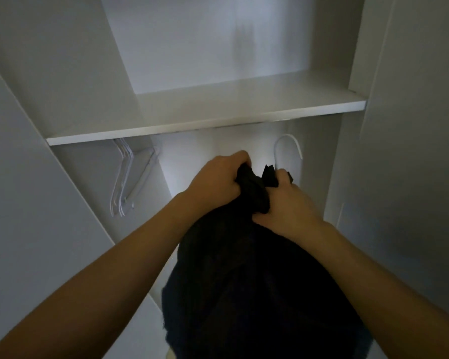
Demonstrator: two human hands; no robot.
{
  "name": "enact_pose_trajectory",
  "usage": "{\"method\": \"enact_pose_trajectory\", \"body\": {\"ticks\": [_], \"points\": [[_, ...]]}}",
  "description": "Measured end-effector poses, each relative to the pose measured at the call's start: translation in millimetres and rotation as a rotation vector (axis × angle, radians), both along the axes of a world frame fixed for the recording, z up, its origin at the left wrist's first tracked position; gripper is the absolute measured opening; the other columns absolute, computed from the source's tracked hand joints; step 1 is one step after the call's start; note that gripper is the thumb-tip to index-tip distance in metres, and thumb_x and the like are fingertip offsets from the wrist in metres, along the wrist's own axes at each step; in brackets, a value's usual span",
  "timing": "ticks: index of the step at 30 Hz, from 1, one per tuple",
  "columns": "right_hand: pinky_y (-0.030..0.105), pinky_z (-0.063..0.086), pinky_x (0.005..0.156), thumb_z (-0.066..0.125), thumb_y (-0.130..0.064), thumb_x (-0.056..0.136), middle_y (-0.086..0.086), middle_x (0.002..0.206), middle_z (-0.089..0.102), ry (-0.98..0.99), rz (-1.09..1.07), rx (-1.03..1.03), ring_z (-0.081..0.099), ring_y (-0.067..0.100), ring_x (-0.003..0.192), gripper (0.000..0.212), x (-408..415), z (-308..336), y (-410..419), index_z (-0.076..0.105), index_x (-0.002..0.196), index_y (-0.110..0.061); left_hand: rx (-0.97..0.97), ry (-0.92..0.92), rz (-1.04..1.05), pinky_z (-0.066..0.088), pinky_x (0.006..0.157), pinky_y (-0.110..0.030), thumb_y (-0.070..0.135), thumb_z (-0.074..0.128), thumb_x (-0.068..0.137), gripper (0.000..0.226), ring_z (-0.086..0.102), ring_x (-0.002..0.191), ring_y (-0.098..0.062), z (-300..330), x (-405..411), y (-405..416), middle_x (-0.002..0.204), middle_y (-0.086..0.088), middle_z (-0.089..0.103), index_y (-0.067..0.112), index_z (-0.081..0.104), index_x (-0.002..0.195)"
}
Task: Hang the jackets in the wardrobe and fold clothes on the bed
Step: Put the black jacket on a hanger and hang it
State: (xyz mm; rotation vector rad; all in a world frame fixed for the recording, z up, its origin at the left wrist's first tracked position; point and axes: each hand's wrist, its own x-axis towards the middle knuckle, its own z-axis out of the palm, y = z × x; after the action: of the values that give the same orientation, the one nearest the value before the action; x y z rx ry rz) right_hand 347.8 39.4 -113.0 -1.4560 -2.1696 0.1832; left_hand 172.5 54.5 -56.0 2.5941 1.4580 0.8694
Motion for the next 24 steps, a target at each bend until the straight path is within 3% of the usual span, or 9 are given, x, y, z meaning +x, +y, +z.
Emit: {"method": "enact_pose_trajectory", "body": {"ticks": [4, 7, 9, 12, 14, 18, 20, 22, 24], "points": [[0.023, 0.035, 0.055, 0.064, -0.039, 0.082, -0.008, 0.094, 0.036, 0.312, -0.087, -0.113, 0.051, 0.01, 0.068, 0.018, 16.7, -6.0, 11.9, 0.058, 0.072, -0.025, -0.204, 0.029, 0.075, 0.055, 0.074, -0.036, 0.028, 0.065, 0.084, 0.024, 0.062, 0.076, -0.009, -25.8, -13.1, -2.6, 0.088, 0.006, 0.065, 0.03, 0.053, 0.105], [0.022, 0.039, 0.06, 0.063, -0.03, 0.085, -0.01, 0.092, 0.039, 0.576, -0.148, -0.19, 0.055, 0.013, 0.074, 0.017, 18.5, -12.6, 16.1, 0.064, 0.076, -0.016, -0.528, -0.287, 0.046, 0.051, 0.075, -0.023, 0.055, 0.069, 0.074, 0.025, 0.065, 0.081, -0.002, -66.6, -18.5, -17.7, 0.087, 0.015, 0.068, 0.042, 0.06, 0.092], [0.027, 0.043, 0.065, 0.06, -0.021, 0.084, 0.007, 0.1, 0.049, 0.797, -0.184, -0.242, 0.058, 0.021, 0.077, 0.016, 21.5, -15.1, 17.5, 0.06, 0.071, -0.012, -0.743, -0.406, 0.029, 0.052, 0.086, -0.027, 0.064, 0.077, 0.065, 0.046, 0.066, 0.096, -0.005, -100.4, -20.1, -26.1, 0.102, 0.017, 0.069, 0.048, 0.062, 0.105], [0.028, 0.042, 0.064, 0.055, -0.02, 0.083, 0.021, 0.112, 0.055, 1.019, -0.235, -0.272, 0.058, 0.024, 0.078, 0.014, 28.3, -11.1, 17.5, 0.058, 0.073, -0.012, -0.839, -0.449, 0.127, 0.049, 0.099, -0.036, 0.064, 0.085, 0.053, 0.096, 0.057, 0.117, -0.013, -147.5, -7.2, -32.0, 0.13, 0.011, 0.057, 0.034, 0.046, 0.136], [0.028, 0.043, 0.062, 0.053, -0.026, 0.082, 0.017, 0.113, 0.053, 1.06, -0.226, -0.304, 0.057, 0.022, 0.078, 0.015, 27.5, -8.1, 17.2, 0.057, 0.075, -0.013, -0.836, -0.62, 0.161, 0.049, 0.1, -0.036, 0.055, 0.086, 0.06, 0.094, 0.056, 0.118, -0.014, -170.9, 13.3, -32.8, 0.131, 0.007, 0.056, 0.026, 0.043, 0.139], [0.025, 0.038, 0.057, 0.054, -0.03, 0.082, 0.012, 0.102, 0.048, 1.006, -0.246, -0.239, 0.05, 0.016, 0.066, 0.021, 29.6, -5.3, 17.8, 0.049, 0.065, -0.019, -0.739, -0.905, 0.279, 0.052, 0.084, -0.025, 0.027, 0.071, 0.085, 0.032, 0.064, 0.105, -0.019, -184.7, 30.9, -23.3, 0.108, 0.008, 0.066, 0.03, 0.057, 0.114], [0.027, 0.036, 0.058, 0.052, -0.028, 0.084, 0.01, 0.102, 0.045, 0.852, -0.317, -0.138, 0.05, 0.018, 0.064, 0.022, 42.8, -8.7, 18.2, 0.048, 0.063, -0.02, -0.616, -0.944, 0.363, 0.053, 0.077, -0.026, 0.003, 0.054, 0.089, 0.02, 0.065, 0.096, -0.027, -175.0, 16.0, -13.2, 0.095, -0.003, 0.068, 0.02, 0.06, 0.098], [0.029, 0.041, 0.071, 0.05, -0.029, 0.087, 0.007, 0.116, 0.038, 0.552, -0.396, -0.111, 0.05, 0.02, 0.07, 0.01, 60.4, -15.1, 16.8, 0.057, 0.085, -0.022, -0.484, -0.773, 0.389, 0.05, 0.068, -0.02, -0.006, 0.043, 0.087, 0.023, 0.063, 0.082, -0.022, -156.7, -6.8, -4.5, 0.085, -0.005, 0.064, 0.014, 0.056, 0.09], [0.033, 0.042, 0.091, 0.053, -0.031, 0.089, 0.002, 0.132, 0.022, 0.332, -0.351, -0.237, 0.048, 0.023, 0.084, 0.042, 76.7, -24.1, 14.3, 0.044, 0.13, -0.038, -0.366, -0.44, 0.337, 0.05, 0.065, -0.024, -0.003, 0.042, 0.087, 0.022, 0.061, 0.075, -0.018, -131.0, -28.8, 2.7, 0.081, -0.003, 0.062, 0.015, 0.053, 0.093]]}}
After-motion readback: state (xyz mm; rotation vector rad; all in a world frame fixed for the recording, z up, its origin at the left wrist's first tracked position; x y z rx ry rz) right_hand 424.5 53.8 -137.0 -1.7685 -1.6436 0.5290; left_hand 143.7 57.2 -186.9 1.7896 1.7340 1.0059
